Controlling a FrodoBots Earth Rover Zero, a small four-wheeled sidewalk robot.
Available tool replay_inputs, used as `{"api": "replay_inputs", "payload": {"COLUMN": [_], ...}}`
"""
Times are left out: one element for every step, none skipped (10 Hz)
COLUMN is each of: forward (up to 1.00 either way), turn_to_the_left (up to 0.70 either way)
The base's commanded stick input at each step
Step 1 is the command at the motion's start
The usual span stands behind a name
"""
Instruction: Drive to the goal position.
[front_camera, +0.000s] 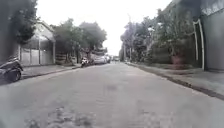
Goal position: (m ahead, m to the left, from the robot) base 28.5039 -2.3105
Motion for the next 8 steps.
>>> {"api": "replay_inputs", "payload": {"forward": [1.00, 1.00, 1.00, 1.00, 1.00, 1.00, 1.00, 1.00], "turn_to_the_left": [0.03, 0.03, 0.03, 0.03, 0.03, 0.03, 0.03, 0.03]}}
